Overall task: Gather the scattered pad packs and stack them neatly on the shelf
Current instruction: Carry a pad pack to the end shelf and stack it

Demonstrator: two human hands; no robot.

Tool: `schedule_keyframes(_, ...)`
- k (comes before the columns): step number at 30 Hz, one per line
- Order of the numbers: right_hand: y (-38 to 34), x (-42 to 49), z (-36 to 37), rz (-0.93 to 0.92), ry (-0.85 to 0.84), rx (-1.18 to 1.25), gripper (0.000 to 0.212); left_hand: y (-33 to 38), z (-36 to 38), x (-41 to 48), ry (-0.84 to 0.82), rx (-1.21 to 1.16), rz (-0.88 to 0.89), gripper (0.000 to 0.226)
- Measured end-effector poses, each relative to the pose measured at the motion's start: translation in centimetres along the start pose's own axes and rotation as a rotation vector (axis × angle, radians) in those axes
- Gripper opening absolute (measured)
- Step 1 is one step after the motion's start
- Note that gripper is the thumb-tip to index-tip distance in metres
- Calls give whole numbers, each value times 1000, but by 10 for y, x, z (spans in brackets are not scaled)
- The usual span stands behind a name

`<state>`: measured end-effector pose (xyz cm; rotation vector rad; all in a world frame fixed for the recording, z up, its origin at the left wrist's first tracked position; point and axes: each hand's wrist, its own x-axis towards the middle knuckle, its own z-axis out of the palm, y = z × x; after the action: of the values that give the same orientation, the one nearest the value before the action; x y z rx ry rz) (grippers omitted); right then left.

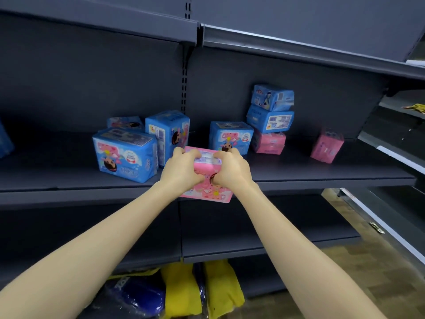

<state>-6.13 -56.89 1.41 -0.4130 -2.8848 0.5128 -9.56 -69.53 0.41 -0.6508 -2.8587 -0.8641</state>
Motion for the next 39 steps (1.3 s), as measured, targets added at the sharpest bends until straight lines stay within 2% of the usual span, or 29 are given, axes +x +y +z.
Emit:
schedule_keyframes(7, -30, -54, 17, -92, 2, -67, 40, -22, -19, -66, 39, -34, -75, 63)
schedule_keyframes(13, -76, -97, 35, -202, -48, -32, 40, -59, -46, -126, 126, -45, -207, 66)
schedule_keyframes(20, -158, -135, 71, -348, -209, 37, 38, -119, -83, -201, 252, -46, -453, 66)
schedule_keyframes(27, -236, -165, 116, -579, -369, 91, 42, -173, -117, -266, 367, -19, -709, 68)
schedule_keyframes(32, -290, -176, 141, -765, -451, 85, 35, -205, -139, -297, 434, 13, -889, 67)
schedule_keyframes(39, -356, -179, 167, -965, -554, 116, 35, -238, -167, -317, 523, 56, -1093, 67)
